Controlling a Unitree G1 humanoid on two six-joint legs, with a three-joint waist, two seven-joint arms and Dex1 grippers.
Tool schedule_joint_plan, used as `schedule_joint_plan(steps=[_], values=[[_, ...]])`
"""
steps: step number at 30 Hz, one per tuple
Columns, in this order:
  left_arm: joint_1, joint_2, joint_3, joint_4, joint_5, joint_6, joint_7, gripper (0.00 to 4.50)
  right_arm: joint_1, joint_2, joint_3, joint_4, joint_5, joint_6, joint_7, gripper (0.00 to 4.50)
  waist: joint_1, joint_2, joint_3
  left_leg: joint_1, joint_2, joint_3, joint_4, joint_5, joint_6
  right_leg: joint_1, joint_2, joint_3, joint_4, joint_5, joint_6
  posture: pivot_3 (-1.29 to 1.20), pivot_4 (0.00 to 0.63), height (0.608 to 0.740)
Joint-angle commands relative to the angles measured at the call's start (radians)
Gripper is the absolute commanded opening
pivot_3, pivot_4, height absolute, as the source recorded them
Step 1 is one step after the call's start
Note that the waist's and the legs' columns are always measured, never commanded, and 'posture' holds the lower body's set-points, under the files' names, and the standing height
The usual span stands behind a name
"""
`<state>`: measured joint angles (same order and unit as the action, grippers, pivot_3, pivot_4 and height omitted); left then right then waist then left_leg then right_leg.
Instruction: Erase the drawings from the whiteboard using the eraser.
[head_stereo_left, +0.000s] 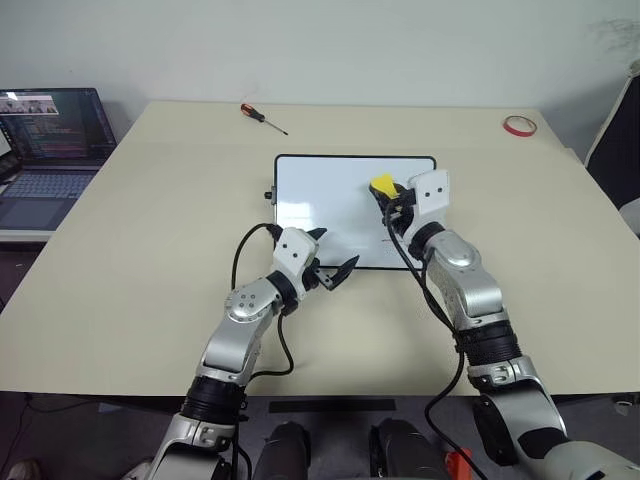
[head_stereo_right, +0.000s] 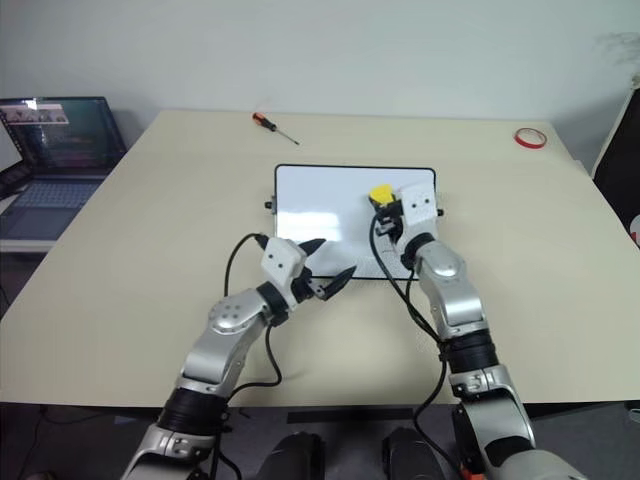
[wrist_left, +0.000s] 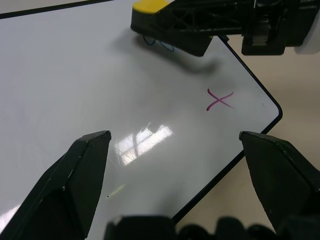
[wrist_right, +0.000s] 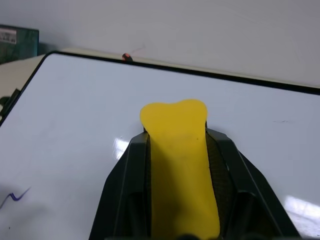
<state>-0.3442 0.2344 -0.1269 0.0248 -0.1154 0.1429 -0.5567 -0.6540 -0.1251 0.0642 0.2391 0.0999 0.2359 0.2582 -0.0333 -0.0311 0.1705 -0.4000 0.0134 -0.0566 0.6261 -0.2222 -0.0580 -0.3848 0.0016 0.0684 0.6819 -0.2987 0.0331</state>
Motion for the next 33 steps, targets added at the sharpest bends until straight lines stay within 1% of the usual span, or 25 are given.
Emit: schedule_joint_plan(steps=[1,5,8,12,17,25,27,31,33], values=[[-0.013,-0.011,0.001,-0.026,-0.006,-0.018,0.007,4.50,-0.036,-0.005,0.010,0.004,-0.030,-0.032,0.000,1.15,0.000,0.000,0.000,0.000,0.000,0.000,0.000,0.000,0.000,0.000,0.000,0.000,0.000,0.000,0.000,0.00,0.150,0.740],[-0.017,-0.018,-0.004,-0.033,-0.006,-0.013,0.008,4.50,-0.042,-0.026,0.018,0.026,-0.093,-0.011,-0.042,1.15,0.000,0.000,0.000,0.000,0.000,0.000,0.000,0.000,0.000,0.000,0.000,0.000,0.000,0.000,0.000,0.00,0.150,0.740],[-0.019,-0.027,-0.009,-0.031,-0.007,-0.016,0.007,4.50,-0.042,-0.039,-0.005,0.024,-0.118,-0.003,-0.082,1.15,0.000,0.000,0.000,0.000,0.000,-0.001,0.000,0.000,0.000,0.000,0.000,0.000,0.000,0.000,0.000,0.00,0.150,0.740],[-0.027,-0.042,-0.019,-0.025,-0.007,-0.019,0.001,4.50,-0.032,-0.059,-0.002,0.007,-0.149,0.015,-0.101,1.15,0.001,0.000,0.000,0.000,0.000,0.000,0.000,0.000,0.000,0.000,-0.001,0.000,0.000,0.000,0.000,0.00,0.150,0.740],[-0.043,-0.057,-0.027,-0.004,-0.006,-0.024,-0.004,4.50,0.008,-0.085,0.012,-0.054,-0.162,0.057,-0.074,1.15,0.002,0.000,0.000,0.000,-0.001,0.000,0.000,0.000,0.000,0.000,-0.001,0.000,0.000,0.000,0.001,0.00,0.150,0.740],[-0.048,-0.063,-0.025,0.020,-0.006,-0.037,-0.008,4.50,0.164,-0.134,0.046,-0.220,-0.170,0.161,0.000,1.15,0.001,0.000,0.000,0.000,-0.001,0.000,0.001,0.000,0.000,0.001,-0.001,0.000,0.000,0.000,0.001,0.00,0.150,0.740],[-0.046,-0.063,-0.023,0.023,-0.006,-0.040,-0.007,4.50,0.183,-0.138,0.047,-0.241,-0.169,0.175,0.007,1.15,0.001,0.000,0.000,0.000,-0.001,-0.001,0.000,0.000,0.000,0.001,-0.001,0.000,0.000,0.000,0.001,0.00,0.150,0.740],[-0.048,-0.066,-0.024,0.029,-0.005,-0.044,-0.003,4.50,0.133,-0.123,0.036,-0.207,-0.166,0.160,-0.006,1.15,-0.001,0.000,0.000,0.001,-0.001,0.000,0.001,0.000,0.000,0.001,0.000,0.000,0.000,0.001,0.001,0.00,0.150,0.740],[-0.053,-0.069,-0.024,0.034,-0.004,-0.045,-0.001,4.50,0.071,-0.103,0.023,-0.153,-0.157,0.122,-0.021,1.15,-0.004,0.000,0.000,0.001,-0.002,0.000,0.001,0.000,0.000,0.001,0.000,0.000,0.000,0.001,0.001,0.00,0.150,0.740]])
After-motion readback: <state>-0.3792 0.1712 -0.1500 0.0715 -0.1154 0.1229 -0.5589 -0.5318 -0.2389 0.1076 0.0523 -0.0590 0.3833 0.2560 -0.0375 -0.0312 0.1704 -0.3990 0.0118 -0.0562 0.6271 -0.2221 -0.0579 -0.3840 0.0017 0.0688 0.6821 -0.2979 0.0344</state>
